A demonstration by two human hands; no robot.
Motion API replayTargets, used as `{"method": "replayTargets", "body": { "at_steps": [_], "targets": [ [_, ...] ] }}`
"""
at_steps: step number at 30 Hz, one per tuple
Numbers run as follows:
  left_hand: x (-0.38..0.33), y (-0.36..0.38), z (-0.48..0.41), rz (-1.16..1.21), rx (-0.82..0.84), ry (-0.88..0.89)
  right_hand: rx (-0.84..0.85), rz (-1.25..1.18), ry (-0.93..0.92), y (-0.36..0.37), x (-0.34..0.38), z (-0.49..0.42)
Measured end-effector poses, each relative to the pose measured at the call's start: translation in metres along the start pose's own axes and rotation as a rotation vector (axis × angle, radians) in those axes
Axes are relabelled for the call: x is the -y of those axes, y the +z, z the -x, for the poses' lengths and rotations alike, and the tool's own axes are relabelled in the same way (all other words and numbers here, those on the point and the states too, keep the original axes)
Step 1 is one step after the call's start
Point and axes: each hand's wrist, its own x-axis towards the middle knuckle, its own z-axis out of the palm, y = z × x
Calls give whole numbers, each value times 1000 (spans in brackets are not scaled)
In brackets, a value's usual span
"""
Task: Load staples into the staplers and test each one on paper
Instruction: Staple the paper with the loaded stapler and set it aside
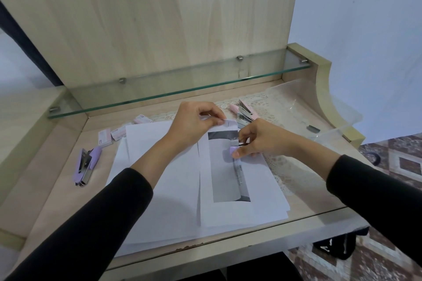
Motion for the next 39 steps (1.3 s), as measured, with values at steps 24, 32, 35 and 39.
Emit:
{"method": "replayTargets", "body": {
  "at_steps": [24, 32, 35, 39],
  "targets": [
    [-2, -3, 2, 58, -35, -53, -69, 72, -32, 5, 1, -5],
    [-1, -5, 1, 40, -21, -42, -116, 93, -48, 9, 1, -6],
    [1, -7, 0, 32, -11, -45, -106, 121, -65, 10, 3, -4],
    [5, -9, 1, 26, -17, -57, -28, 89, -68, 8, 4, 1]
  ]
}}
